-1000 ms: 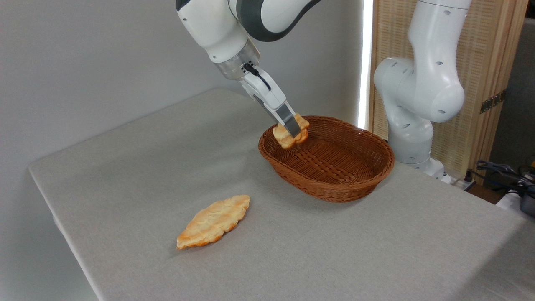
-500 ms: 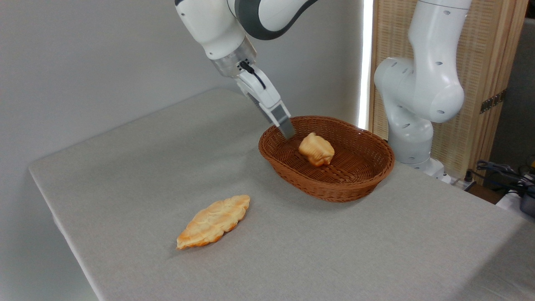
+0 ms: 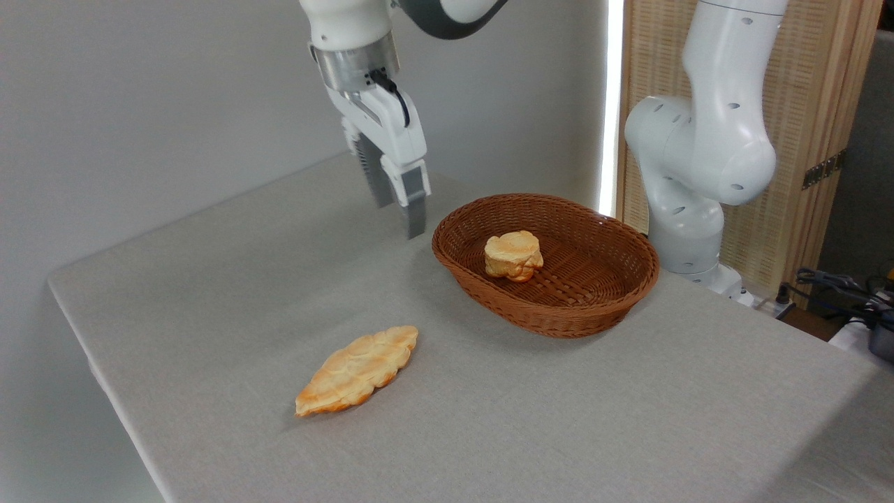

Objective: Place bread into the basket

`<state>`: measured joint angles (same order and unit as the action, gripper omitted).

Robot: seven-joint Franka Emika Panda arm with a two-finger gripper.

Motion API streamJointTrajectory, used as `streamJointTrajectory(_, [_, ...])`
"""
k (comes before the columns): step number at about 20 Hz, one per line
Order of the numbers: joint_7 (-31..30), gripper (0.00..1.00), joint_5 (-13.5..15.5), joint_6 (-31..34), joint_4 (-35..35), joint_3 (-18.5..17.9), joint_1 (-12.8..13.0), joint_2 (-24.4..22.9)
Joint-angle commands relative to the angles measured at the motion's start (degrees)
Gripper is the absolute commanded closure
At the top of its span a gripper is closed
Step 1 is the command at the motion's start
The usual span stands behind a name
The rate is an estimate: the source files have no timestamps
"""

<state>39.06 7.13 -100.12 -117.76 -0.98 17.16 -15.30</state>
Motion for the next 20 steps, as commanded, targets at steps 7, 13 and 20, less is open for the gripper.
streamJointTrajectory(7, [-1.1,0.0,-2.5,-6.4,5.0,-5.2,0.1,3.5])
streamJointTrajectory(13, [-1.3,0.0,-5.3,-6.8,8.1,-6.4,0.1,6.8])
streamJointTrajectory(20, [-4.6,0.0,-5.1,-6.2,8.2,-7.9,0.1,6.8])
